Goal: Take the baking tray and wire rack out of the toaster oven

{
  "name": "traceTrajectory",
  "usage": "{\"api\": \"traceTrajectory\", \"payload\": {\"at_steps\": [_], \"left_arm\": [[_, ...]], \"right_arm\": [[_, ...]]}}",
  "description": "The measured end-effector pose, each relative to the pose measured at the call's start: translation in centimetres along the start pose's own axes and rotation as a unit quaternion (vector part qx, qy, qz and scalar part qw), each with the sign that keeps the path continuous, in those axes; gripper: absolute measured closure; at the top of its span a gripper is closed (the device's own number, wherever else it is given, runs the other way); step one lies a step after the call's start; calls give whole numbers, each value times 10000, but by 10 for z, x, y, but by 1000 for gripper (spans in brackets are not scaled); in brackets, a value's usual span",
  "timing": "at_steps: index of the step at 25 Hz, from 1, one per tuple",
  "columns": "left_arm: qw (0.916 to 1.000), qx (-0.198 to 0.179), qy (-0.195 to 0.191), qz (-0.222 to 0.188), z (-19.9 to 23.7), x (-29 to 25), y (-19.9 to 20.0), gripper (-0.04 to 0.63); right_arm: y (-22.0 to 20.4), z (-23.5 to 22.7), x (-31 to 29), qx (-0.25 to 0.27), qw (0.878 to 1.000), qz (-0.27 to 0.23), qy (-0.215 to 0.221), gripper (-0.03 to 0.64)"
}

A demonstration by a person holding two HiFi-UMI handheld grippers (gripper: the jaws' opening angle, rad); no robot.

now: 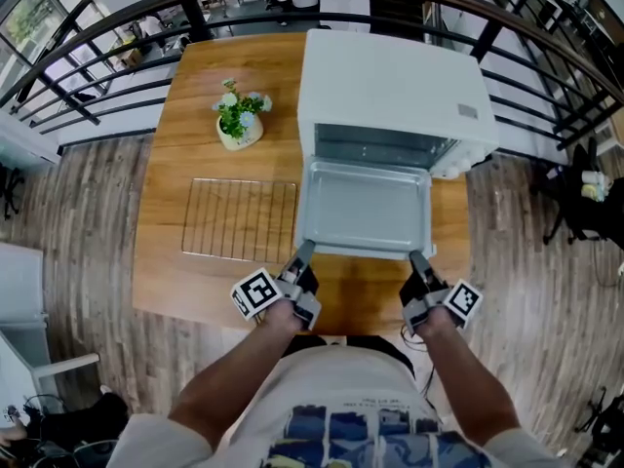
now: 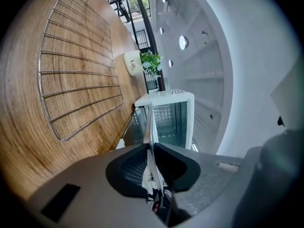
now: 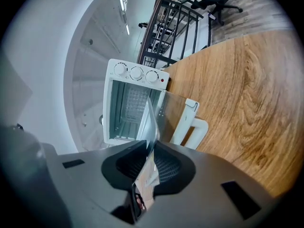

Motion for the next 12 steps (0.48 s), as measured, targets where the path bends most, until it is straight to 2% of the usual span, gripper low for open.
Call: {"api": "traceTrajectory", "payload": {"at_steps": [12], "left_arm": [[9999, -35, -18, -116, 9, 63, 51, 545]], "right_arm": [[-71, 28, -19, -98, 9999, 119, 21, 569]]}}
Point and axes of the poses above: the fingertips, and each gripper's own axes: x backward along the fingers, z to its left, y out of its top, the point moved 3 cm from there along x, backward along the fingers, and after that the axes turned 7 degrees about x, right-handed, at the moved point
